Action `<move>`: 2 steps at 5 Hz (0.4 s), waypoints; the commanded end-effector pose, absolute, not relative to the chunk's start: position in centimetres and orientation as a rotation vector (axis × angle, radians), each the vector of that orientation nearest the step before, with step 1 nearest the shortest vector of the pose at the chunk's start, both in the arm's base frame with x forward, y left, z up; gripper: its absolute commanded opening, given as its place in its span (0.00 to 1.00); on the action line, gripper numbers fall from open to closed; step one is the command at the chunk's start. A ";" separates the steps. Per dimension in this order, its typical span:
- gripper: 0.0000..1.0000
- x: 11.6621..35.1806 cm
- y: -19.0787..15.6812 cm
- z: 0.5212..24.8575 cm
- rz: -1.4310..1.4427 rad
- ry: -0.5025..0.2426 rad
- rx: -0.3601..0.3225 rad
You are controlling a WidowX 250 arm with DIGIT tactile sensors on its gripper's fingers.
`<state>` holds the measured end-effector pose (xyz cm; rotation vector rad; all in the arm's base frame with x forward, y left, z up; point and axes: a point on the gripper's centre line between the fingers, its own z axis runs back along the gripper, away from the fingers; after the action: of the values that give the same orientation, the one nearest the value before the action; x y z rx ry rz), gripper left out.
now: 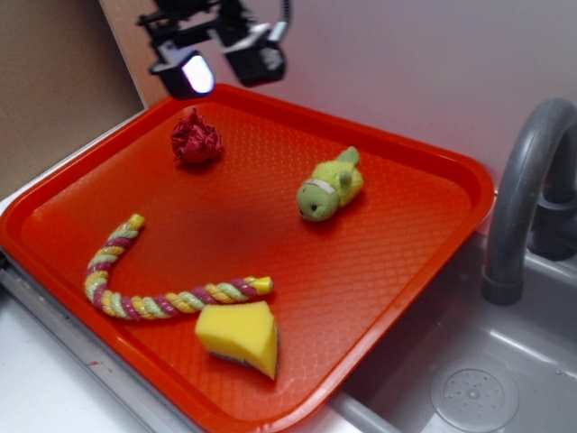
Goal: Grab the green animal.
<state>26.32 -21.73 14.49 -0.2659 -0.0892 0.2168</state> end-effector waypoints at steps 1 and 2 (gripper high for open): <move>1.00 28.4 -26.2 11.5 0.133 -0.113 -0.112; 1.00 28.2 -26.5 9.3 0.107 -0.090 -0.089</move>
<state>27.73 -26.18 7.16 -0.0463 -0.0471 0.1230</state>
